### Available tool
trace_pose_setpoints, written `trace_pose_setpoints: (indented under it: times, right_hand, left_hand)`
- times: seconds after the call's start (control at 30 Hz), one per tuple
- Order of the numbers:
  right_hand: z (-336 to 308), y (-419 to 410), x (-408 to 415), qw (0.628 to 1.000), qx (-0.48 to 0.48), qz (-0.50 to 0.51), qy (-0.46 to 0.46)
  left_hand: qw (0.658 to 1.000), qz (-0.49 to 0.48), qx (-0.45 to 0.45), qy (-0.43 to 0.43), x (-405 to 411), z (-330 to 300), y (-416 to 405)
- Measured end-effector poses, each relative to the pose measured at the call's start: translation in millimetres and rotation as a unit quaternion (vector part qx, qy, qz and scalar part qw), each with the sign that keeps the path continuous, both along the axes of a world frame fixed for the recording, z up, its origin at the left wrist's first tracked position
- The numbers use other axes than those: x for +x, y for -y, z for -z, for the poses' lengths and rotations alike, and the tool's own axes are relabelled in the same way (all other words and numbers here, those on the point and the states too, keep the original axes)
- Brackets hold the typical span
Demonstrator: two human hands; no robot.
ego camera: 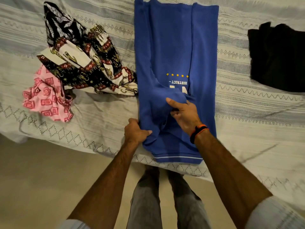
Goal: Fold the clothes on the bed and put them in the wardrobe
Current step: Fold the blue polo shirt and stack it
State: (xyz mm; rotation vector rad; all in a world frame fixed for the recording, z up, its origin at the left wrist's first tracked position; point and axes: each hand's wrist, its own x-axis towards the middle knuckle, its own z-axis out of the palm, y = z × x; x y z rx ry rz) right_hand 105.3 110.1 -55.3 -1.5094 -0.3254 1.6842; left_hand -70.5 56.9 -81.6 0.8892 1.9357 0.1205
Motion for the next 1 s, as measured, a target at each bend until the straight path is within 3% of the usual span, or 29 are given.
trace_pose_setpoints:
  times: [0.17,0.33,0.43,0.6,0.67,0.77,0.87,1.0]
  right_hand:
    - [-11,-2,7,0.984,0.039,-0.173,0.015]
    - [-11,-1,4,0.957,0.071,-0.255,0.122]
    - [-17,5,4,0.969,0.055,-0.230,0.078]
    - [-17,18,14,0.984,0.049,-0.168,-0.014]
    - [-11,25,15,0.988,0.060,-0.138,0.043]
    - [-3,36,16,0.986,0.077,-0.093,0.119]
    - [2,43,18,0.996,0.032,-0.040,0.071]
    - [-1,50,19,0.997,0.003,-0.004,0.081]
  left_hand:
    - [0.994,-0.078,-0.037,0.062,-18,31,10]
    - [0.995,-0.086,-0.005,0.053,-28,73,20]
    - [0.998,-0.065,0.004,0.022,-14,23,20]
    - [0.997,-0.025,0.050,-0.061,0,-7,27]
    - [0.988,0.023,0.112,-0.099,6,-12,33]
    - [0.973,0.117,0.192,-0.058,15,-14,46]
    - [0.964,0.205,0.154,-0.071,20,-9,54]
    - [0.961,0.211,0.140,-0.107,15,-8,58]
